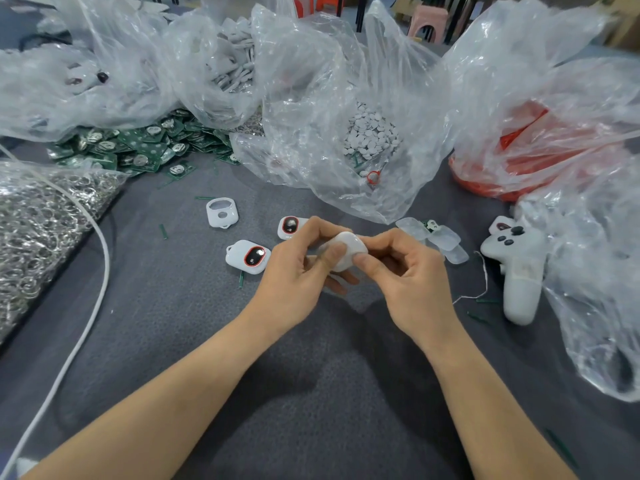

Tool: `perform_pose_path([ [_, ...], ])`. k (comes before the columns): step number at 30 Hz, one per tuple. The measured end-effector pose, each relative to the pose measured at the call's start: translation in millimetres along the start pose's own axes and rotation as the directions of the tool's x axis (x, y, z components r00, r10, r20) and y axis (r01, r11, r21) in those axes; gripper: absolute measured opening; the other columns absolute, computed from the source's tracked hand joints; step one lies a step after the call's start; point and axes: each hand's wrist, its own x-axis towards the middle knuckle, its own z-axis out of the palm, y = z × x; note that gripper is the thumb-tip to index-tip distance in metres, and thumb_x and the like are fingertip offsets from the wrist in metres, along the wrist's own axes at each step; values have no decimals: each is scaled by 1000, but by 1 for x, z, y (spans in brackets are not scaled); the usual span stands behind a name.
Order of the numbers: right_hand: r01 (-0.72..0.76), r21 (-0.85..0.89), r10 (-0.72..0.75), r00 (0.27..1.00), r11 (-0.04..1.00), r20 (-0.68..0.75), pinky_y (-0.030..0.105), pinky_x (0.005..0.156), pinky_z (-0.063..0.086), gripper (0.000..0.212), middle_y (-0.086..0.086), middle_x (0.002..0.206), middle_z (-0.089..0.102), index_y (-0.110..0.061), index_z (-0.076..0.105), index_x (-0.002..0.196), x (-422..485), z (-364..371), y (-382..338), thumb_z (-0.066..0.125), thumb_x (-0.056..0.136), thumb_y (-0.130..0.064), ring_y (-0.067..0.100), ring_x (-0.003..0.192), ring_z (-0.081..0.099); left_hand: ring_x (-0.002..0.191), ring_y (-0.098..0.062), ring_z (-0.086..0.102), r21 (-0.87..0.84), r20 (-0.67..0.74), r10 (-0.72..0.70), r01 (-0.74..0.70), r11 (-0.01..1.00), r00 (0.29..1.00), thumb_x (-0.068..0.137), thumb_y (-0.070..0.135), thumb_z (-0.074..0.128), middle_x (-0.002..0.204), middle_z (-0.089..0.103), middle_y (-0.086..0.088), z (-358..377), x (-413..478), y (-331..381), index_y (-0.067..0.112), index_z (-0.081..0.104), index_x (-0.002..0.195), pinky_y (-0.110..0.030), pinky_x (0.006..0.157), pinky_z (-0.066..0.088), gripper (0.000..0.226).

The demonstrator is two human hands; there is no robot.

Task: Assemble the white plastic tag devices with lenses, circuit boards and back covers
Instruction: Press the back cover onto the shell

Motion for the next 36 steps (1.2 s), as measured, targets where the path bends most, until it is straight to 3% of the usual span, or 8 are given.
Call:
perform_pose_path([
  [5,-5,228,7,1000,974,-7,17,74,51,26,-5,89,73,-18,70,96,8,0,1,62,85,4,7,82,67,78,-23,70,-211,55,-73,83,974,996,96,24,49,100,68,-10,-5,3,-3,12,55,103,-30,67,56,15],
  [8,-34,311,35,999,950,2,20,75,53,29,-5,91,74,-18,70,99,9,-1,4,58,88,6,10,85,68,65,-21,67,-206,84,-194,208,956,977,82,23,59,107,62,-13,-8,7,-5,12,56,110,-24,64,54,30],
  [12,-150,454,128,989,878,80,31,91,51,25,4,108,72,-16,70,106,8,3,6,63,83,-8,22,107,66,58,-15,64,-184,53,-231,237,954,972,74,22,68,88,69,2,-11,9,-5,13,62,107,-19,59,52,35],
  [16,-85,250,80,996,965,31,22,83,53,24,-2,100,74,-17,71,104,5,6,5,67,85,-4,12,96,69,52,-18,64,-105,-11,-207,204,973,978,79,16,69,77,68,3,-8,7,-5,9,56,94,-22,52,52,21],
  [19,-111,178,119,992,978,-37,29,78,57,21,-2,93,74,-22,73,97,4,6,8,68,85,-6,13,87,69,51,-22,64,-77,41,-226,229,970,973,90,7,60,81,71,-6,-5,5,-3,8,52,96,-25,49,53,10],
  [24,-112,135,123,990,984,-74,25,75,56,22,-6,87,74,-25,72,88,5,7,8,68,83,-4,10,81,69,76,-18,71,-114,127,-215,230,967,968,94,-5,49,83,71,-3,-5,4,-1,5,53,102,-28,64,58,13],
  [31,-109,155,118,992,982,-52,17,72,53,22,-8,87,73,-23,71,90,5,8,6,66,84,-3,7,81,69,77,-18,70,-99,112,-193,204,974,975,93,-5,50,80,72,-1,-6,4,-2,4,51,97,-30,66,58,10],
  [36,-158,137,165,985,978,-41,24,74,55,16,-5,85,73,-25,72,88,6,6,9,66,83,-11,9,81,68,82,-26,71,-50,110,-204,211,976,973,93,-2,53,85,73,-4,-4,4,-4,6,51,100,-29,67,58,11],
])
